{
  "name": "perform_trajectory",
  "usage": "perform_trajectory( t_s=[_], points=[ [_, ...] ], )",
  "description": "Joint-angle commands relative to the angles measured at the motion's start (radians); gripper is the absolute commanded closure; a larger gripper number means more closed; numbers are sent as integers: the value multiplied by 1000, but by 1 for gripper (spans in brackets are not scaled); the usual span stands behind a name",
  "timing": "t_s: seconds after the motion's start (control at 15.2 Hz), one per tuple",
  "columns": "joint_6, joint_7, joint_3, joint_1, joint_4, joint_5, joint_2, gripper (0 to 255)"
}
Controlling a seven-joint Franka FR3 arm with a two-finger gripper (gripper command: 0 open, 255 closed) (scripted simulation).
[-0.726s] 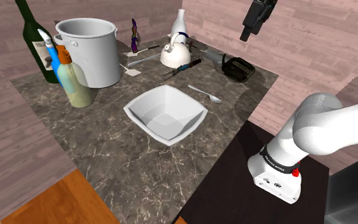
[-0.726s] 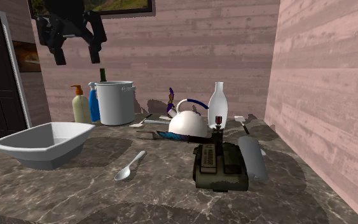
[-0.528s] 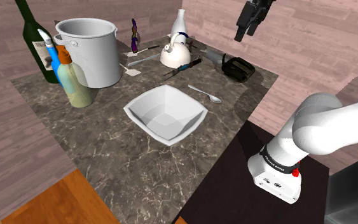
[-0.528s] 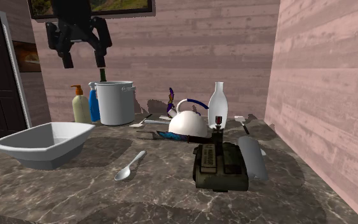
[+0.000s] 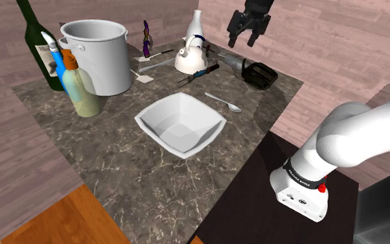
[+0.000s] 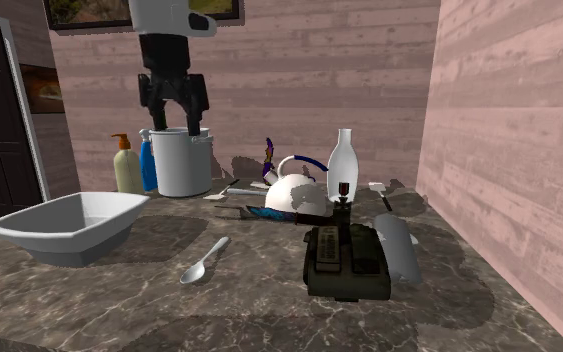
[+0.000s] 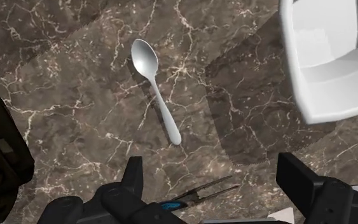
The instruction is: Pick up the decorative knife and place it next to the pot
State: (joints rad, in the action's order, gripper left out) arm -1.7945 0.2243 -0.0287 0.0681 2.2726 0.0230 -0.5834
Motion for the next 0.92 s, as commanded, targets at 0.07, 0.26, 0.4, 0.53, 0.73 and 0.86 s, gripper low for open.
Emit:
perform_trajectory(
  t_s=[0.07,0.26,0.4,0.53,0.73,0.86],
  points=[
    [-88,66,-16,30,-27,21,102,0],
    [-166,131,-30,53,-52,46,193,0],
    [-215,171,-42,68,-73,64,254,0],
    [-261,210,-54,82,-95,84,314,0],
    [-326,263,-75,101,-132,118,404,0],
    [-365,295,-89,114,-159,144,463,0]
  ],
)
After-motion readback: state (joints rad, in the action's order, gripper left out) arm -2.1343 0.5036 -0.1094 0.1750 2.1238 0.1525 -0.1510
